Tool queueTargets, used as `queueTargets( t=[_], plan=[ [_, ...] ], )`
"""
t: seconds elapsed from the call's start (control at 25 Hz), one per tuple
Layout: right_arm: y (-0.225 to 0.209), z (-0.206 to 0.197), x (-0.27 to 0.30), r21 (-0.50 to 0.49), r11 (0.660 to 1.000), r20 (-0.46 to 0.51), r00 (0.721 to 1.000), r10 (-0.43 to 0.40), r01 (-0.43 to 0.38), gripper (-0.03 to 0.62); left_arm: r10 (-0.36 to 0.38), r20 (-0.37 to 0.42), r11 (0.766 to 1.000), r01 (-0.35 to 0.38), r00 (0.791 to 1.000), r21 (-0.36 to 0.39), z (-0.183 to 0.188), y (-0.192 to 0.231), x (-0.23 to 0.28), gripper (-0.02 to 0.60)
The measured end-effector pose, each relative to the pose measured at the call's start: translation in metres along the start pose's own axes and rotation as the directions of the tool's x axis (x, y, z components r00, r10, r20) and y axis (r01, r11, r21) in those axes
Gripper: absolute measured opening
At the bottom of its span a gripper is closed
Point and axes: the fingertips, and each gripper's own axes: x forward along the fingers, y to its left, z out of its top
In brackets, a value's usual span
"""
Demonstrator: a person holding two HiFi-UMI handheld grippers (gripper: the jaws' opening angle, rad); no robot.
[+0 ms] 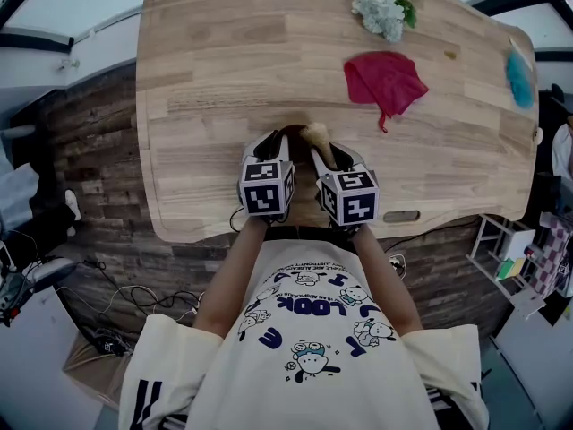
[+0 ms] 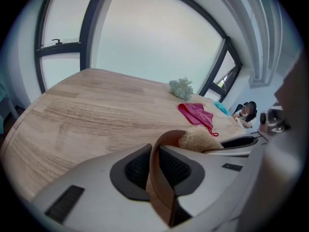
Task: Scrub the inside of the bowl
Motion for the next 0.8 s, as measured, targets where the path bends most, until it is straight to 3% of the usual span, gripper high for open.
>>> queueTargets(
  t=[0.4,0.64,0.8],
  plan=[
    [-0.001,-0.006,-0.005,0.121,0.992,0.024,0.999,-0.033,0.03,0.133,0.066,0.027,0.982,-0.06,0.997,-0.181,-0.004,0.007,-0.004,0.075],
    [0.001,-0.01,-0.008,0.162,0.985,0.036,0.997,-0.072,0.065,0.133,0.116,0.029,0.949,-0.102,0.993,-0.299,-0.01,0.01,-0.008,0.078],
    [0.0,-0.01,-0.008,0.171,0.983,0.037,0.997,-0.073,0.066,0.133,0.118,0.011,0.946,-0.109,0.993,-0.307,-0.011,0.01,-0.008,0.08]
  ],
)
